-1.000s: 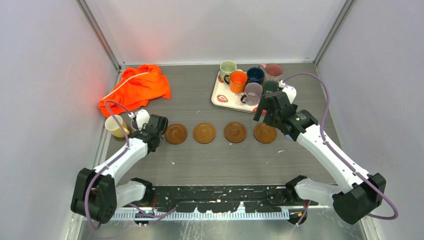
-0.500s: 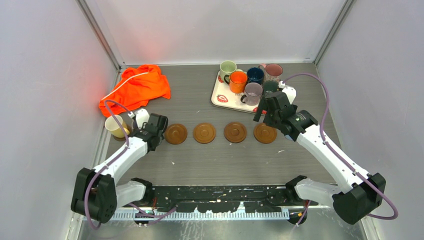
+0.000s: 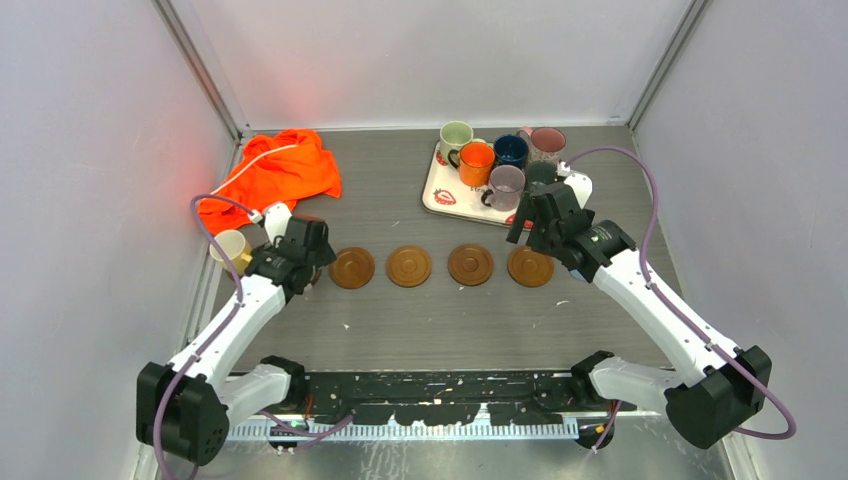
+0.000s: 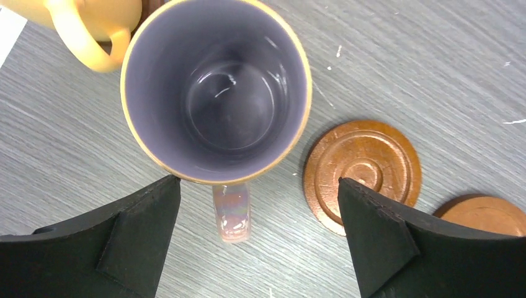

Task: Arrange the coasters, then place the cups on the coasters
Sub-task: Place the cup on the coaster, then pick up the cup from the tray.

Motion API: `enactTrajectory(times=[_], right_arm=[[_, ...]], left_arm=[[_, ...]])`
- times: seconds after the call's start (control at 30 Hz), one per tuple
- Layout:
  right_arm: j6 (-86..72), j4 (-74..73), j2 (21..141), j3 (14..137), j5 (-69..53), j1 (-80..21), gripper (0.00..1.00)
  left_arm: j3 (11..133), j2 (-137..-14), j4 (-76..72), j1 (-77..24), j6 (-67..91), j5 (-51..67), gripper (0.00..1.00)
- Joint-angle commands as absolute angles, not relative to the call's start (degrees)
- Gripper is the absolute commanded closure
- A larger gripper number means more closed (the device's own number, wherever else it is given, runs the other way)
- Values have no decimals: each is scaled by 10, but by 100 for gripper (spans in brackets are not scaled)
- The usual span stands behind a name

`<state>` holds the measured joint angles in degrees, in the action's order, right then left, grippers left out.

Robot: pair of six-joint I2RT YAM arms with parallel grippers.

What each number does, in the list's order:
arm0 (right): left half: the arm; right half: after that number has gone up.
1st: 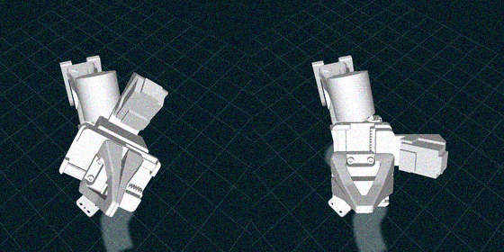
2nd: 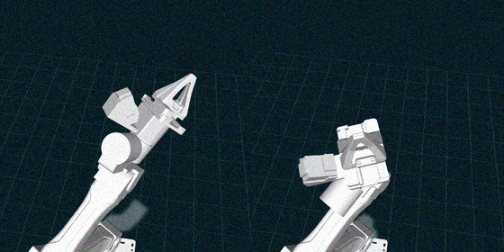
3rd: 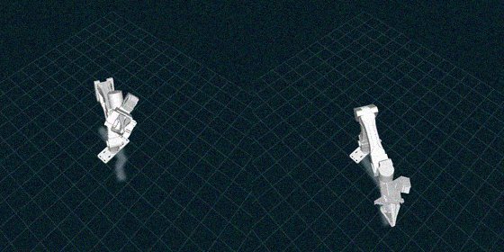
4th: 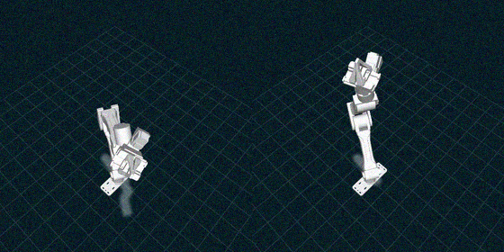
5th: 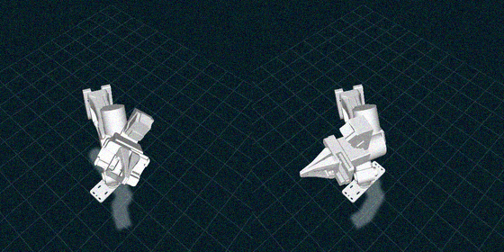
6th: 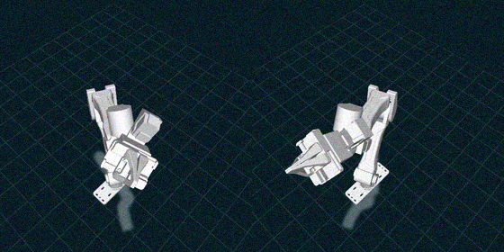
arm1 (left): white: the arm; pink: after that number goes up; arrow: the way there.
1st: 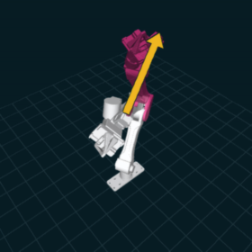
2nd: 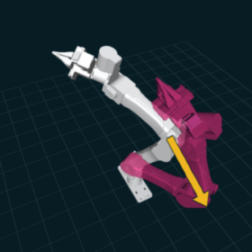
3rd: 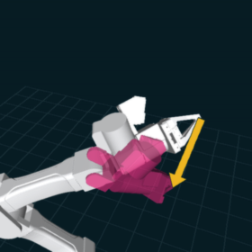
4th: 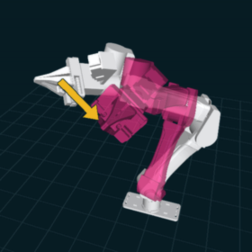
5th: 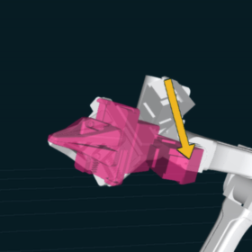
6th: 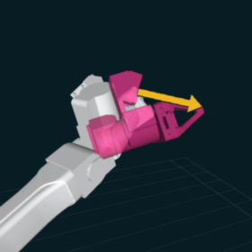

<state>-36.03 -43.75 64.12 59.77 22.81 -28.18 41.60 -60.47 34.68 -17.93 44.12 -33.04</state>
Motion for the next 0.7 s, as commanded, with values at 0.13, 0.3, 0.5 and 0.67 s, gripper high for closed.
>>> enactTrajectory(times=[0.13,0.3,0.5,0.67], right_arm=[[-360,-421,636,604,234,-284,0],[-367,-421,645,609,245,-284,0],[-376,-415,680,629,256,-285,0],[-378,-409,730,658,266,-283,0]], left_arm=[[495,-577,392,-185,399,-302,0],[532,-578,395,-203,375,-275,0],[588,-618,402,-262,352,-250,0],[626,-651,405,-321,339,-217,0]])
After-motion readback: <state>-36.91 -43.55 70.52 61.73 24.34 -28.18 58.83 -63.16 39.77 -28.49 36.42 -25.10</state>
